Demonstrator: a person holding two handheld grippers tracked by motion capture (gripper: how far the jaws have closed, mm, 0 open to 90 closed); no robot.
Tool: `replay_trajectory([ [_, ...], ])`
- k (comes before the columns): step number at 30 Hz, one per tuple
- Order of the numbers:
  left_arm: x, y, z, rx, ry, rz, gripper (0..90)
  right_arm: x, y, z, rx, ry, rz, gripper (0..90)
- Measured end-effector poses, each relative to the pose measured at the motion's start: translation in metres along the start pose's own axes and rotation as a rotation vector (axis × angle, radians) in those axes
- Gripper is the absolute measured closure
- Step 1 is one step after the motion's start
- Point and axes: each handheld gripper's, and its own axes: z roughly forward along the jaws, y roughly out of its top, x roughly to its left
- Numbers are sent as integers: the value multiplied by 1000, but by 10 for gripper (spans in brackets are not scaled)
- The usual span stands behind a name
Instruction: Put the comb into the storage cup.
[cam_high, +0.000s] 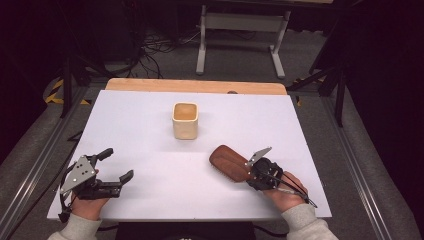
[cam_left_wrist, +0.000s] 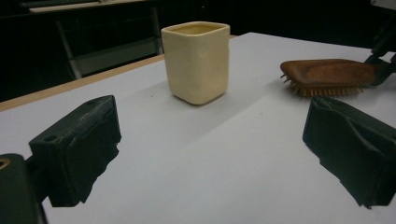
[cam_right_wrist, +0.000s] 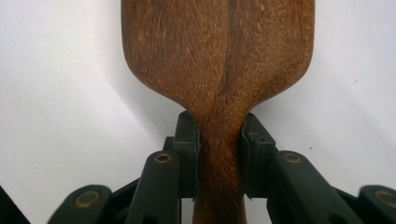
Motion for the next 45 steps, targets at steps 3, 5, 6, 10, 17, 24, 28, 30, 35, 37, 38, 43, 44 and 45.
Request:
replay_trajectory([
  [3, -1, 0, 2, 5, -3, -15, 42, 1, 1, -4, -26, -7, -14, 723],
  [5, 0, -1, 2, 11, -7, -20, 31, 2, 2, -8, -49, -17, -22, 723],
  [6, 0, -1, 3, 6, -7, -22, 23, 2, 3, -10, -65, -16, -28, 723],
  [10, 1, 0, 4, 23, -11, -29, 4, 7, 7, -17, -123, -26, -55, 723],
  [17, 2, 1, 4, 19, -32, -47, 2, 17, 16, -28, -252, -41, -108, 722],
  [24, 1, 3, 3, 16, -26, -48, 6, 28, 26, -33, -419, -34, -120, 722],
  [28, 1, 3, 5, 16, -37, -55, 5, 33, 32, -34, -494, -35, -126, 722],
  [30, 0, 4, 5, 13, -39, -56, 4, 35, 34, -34, -523, -33, -135, 722],
  [35, 0, 7, 8, 13, -45, -56, 2, 38, 39, -30, -625, -9, -137, 722],
  [37, 0, 8, 11, 10, -49, -66, 2, 39, 40, -27, -666, -5, -134, 722],
  [38, -1, 8, 11, 14, -51, -70, 2, 39, 41, -26, -685, -3, -135, 722],
  [43, -4, 11, 16, 10, -49, -72, 7, 43, 44, -17, -757, -1, -138, 722],
  [44, -4, 12, 17, 14, -49, -73, 8, 44, 45, -14, -774, -3, -133, 722],
  [45, -5, 13, 18, 13, -50, -76, 8, 45, 45, -12, -780, -6, -130, 721],
])
